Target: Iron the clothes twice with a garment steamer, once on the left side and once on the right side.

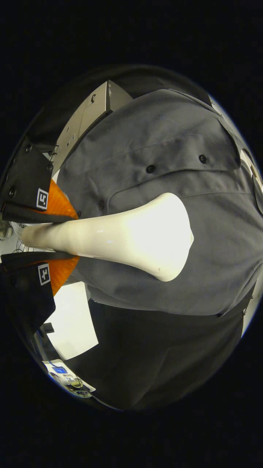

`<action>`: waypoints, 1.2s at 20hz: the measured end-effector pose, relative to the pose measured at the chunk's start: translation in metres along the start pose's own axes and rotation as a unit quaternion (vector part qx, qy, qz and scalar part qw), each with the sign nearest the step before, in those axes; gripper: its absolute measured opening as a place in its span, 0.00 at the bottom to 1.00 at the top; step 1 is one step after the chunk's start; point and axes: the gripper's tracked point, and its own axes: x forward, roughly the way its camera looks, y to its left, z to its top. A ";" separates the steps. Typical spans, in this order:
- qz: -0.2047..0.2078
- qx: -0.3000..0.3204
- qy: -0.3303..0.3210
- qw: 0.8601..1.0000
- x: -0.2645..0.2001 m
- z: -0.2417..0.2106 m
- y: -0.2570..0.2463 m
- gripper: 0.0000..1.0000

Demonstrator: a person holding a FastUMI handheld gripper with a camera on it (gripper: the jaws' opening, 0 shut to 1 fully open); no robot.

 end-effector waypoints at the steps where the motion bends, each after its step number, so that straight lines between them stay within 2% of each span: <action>1: -0.001 0.000 0.006 1.000 0.003 -0.007 -0.002 0.40; 24: -0.008 0.008 0.099 0.995 0.052 -0.148 -0.034 0.40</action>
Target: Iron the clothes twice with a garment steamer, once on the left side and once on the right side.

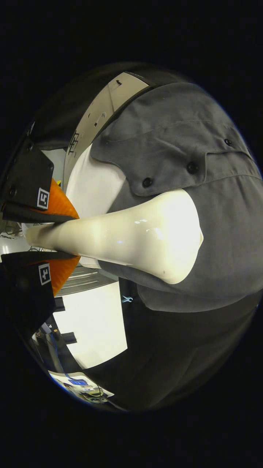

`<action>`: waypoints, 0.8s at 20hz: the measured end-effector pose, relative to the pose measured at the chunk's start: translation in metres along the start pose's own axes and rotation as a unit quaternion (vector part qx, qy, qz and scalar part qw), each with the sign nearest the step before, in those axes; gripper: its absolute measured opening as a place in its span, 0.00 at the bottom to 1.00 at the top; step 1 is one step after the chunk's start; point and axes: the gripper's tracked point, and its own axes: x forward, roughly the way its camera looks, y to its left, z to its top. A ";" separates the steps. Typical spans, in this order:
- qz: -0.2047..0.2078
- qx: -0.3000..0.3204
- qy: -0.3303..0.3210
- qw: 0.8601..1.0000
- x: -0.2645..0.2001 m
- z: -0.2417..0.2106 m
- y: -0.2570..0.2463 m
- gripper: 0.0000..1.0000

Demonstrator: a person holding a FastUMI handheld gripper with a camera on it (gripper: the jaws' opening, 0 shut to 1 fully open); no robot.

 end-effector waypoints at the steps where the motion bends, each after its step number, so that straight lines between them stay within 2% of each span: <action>1: 0.000 -0.001 0.000 1.000 0.000 -0.002 0.000 0.40; 7: -0.001 0.013 -0.009 1.000 -0.012 -0.005 0.003 0.40; 16: -0.022 0.034 -0.072 0.997 -0.079 0.043 0.028 0.40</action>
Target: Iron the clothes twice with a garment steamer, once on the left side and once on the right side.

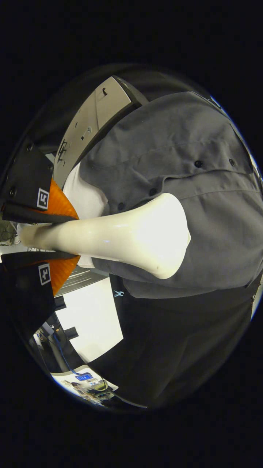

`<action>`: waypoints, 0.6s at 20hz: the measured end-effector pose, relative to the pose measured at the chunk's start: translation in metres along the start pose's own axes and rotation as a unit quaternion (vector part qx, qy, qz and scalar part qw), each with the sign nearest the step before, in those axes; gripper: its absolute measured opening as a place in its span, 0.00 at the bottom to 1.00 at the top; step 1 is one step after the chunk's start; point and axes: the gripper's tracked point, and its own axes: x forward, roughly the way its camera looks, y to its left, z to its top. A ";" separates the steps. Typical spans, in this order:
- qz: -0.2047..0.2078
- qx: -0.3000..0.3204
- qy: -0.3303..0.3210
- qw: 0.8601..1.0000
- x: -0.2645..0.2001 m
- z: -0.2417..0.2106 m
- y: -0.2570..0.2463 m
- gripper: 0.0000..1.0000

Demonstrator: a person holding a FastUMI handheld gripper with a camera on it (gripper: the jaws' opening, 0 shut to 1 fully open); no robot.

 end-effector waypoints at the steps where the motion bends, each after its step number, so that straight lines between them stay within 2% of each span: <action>1: 0.000 0.001 -0.009 1.000 -0.010 0.009 0.007 0.40; 12: -0.001 -0.002 -0.141 0.990 -0.144 0.116 0.100 0.39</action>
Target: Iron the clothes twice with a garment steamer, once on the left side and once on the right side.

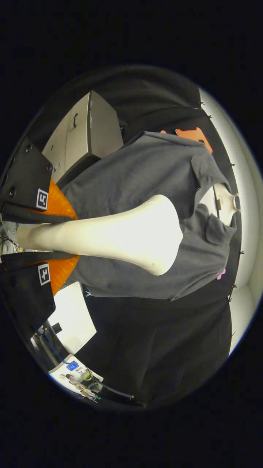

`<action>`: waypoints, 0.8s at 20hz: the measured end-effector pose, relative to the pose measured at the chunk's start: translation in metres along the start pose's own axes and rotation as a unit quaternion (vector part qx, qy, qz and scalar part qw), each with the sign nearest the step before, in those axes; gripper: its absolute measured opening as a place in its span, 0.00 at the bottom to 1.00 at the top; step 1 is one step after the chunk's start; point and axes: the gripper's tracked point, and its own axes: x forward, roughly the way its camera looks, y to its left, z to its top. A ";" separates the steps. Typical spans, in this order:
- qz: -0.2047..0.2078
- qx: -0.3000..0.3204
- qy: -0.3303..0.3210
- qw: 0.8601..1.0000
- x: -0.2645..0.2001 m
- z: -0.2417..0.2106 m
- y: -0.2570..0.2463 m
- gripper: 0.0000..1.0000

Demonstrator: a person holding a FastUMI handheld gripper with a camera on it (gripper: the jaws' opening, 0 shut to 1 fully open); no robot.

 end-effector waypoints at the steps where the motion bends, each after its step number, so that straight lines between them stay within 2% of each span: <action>1: -0.001 -0.002 -0.012 1.000 -0.008 0.011 0.007 0.40; 9: -0.005 0.003 -0.109 0.994 -0.067 0.088 0.047 0.39; 16: 0.000 0.001 -0.158 0.987 -0.112 0.116 0.067 0.39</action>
